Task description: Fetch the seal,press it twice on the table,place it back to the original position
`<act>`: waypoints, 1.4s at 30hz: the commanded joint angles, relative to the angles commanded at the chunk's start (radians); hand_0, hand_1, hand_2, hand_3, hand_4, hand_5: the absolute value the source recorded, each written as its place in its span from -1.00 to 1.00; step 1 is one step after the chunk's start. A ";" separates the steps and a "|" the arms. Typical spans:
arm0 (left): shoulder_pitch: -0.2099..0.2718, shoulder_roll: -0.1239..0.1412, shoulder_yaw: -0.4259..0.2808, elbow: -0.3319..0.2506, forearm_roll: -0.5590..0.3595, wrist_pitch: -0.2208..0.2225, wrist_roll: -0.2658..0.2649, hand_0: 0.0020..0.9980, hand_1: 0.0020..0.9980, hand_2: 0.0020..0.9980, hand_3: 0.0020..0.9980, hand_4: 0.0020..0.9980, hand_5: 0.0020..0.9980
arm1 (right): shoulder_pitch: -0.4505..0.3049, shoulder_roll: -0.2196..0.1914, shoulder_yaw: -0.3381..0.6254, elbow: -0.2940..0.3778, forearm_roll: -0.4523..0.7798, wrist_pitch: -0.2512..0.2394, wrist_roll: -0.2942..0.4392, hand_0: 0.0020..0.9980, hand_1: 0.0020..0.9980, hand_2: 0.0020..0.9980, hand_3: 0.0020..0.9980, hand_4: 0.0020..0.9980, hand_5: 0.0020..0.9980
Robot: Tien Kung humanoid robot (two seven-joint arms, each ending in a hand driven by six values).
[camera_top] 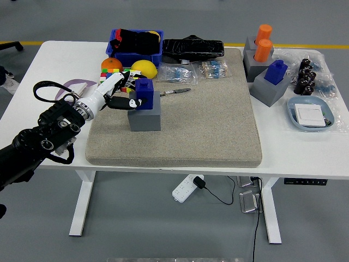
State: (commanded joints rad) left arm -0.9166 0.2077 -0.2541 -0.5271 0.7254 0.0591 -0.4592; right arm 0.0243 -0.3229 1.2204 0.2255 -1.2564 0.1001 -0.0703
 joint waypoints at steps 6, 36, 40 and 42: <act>0.000 -0.005 0.005 0.001 -0.004 0.001 -0.003 0.65 0.07 -0.18 0.49 0.10 -1.00 | -0.001 0.000 0.001 -0.001 -0.001 0.000 0.000 0.52 0.35 0.33 0.23 0.58 0.01; -0.009 -0.031 0.000 0.026 -0.018 0.009 -0.013 0.65 0.31 0.02 0.45 0.11 -1.00 | 0.000 0.003 0.005 0.000 -0.001 0.001 0.001 0.52 0.35 0.33 0.23 0.57 0.01; -0.006 -0.033 0.005 0.026 -0.021 0.007 -0.011 0.65 0.38 0.06 0.45 0.12 -1.00 | -0.001 0.004 0.005 0.000 -0.001 0.001 0.001 0.52 0.35 0.33 0.23 0.57 0.00; -0.004 -0.034 0.005 0.027 -0.021 0.008 -0.011 0.65 0.38 0.06 0.45 0.12 -1.00 | -0.002 0.004 0.005 -0.001 -0.001 0.001 0.000 0.52 0.35 0.33 0.23 0.57 0.00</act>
State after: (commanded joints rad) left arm -0.9211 0.1738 -0.2490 -0.5005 0.7041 0.0671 -0.4704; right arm 0.0228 -0.3193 1.2252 0.2247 -1.2575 0.1007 -0.0699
